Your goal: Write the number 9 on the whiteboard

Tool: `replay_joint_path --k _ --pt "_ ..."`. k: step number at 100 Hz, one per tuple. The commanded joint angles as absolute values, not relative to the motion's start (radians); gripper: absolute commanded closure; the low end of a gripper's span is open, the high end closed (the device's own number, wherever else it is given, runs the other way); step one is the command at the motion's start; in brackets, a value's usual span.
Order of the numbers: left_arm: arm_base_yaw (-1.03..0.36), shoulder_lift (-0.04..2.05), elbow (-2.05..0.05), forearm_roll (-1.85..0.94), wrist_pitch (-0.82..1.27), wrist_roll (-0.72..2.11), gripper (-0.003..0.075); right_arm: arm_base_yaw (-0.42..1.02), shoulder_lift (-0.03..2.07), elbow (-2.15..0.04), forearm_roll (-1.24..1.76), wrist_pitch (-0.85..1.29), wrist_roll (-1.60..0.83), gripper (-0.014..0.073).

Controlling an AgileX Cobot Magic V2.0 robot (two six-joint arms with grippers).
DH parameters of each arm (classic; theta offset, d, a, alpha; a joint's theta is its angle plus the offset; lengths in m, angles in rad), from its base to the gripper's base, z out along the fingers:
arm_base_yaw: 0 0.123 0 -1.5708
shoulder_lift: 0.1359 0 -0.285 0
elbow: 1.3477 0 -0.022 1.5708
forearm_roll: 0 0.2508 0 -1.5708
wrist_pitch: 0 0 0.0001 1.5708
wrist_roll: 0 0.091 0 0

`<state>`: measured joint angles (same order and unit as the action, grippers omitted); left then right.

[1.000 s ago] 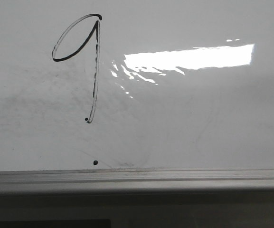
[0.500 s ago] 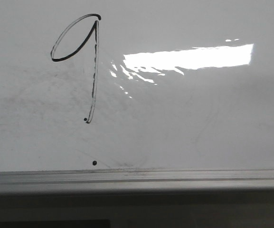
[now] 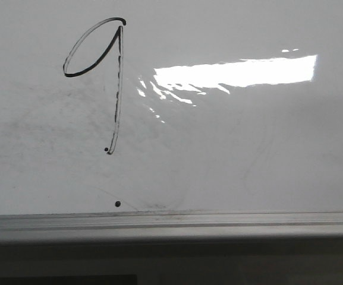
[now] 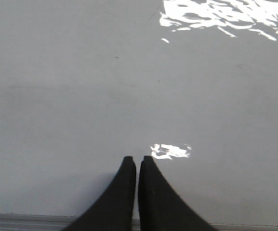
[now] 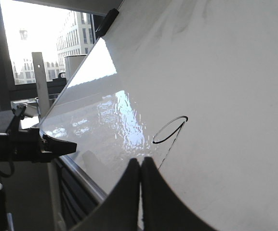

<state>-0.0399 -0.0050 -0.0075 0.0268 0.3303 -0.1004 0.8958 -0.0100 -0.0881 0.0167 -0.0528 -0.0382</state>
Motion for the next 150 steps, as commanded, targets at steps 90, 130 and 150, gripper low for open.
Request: replay_joint_path --k 90,130,150 --pt "-0.037 -0.027 0.034 0.017 0.284 -0.100 0.0741 -0.088 -0.031 0.022 -0.019 0.305 0.087 0.0657" --pt "-0.037 -0.027 0.034 0.017 0.284 -0.100 0.0741 -0.088 -0.031 0.022 -0.019 0.305 0.088 0.0657" --pt "-0.037 -0.027 0.034 0.017 0.284 -0.100 0.0741 -0.088 -0.031 0.022 -0.019 0.305 0.088 0.0657"
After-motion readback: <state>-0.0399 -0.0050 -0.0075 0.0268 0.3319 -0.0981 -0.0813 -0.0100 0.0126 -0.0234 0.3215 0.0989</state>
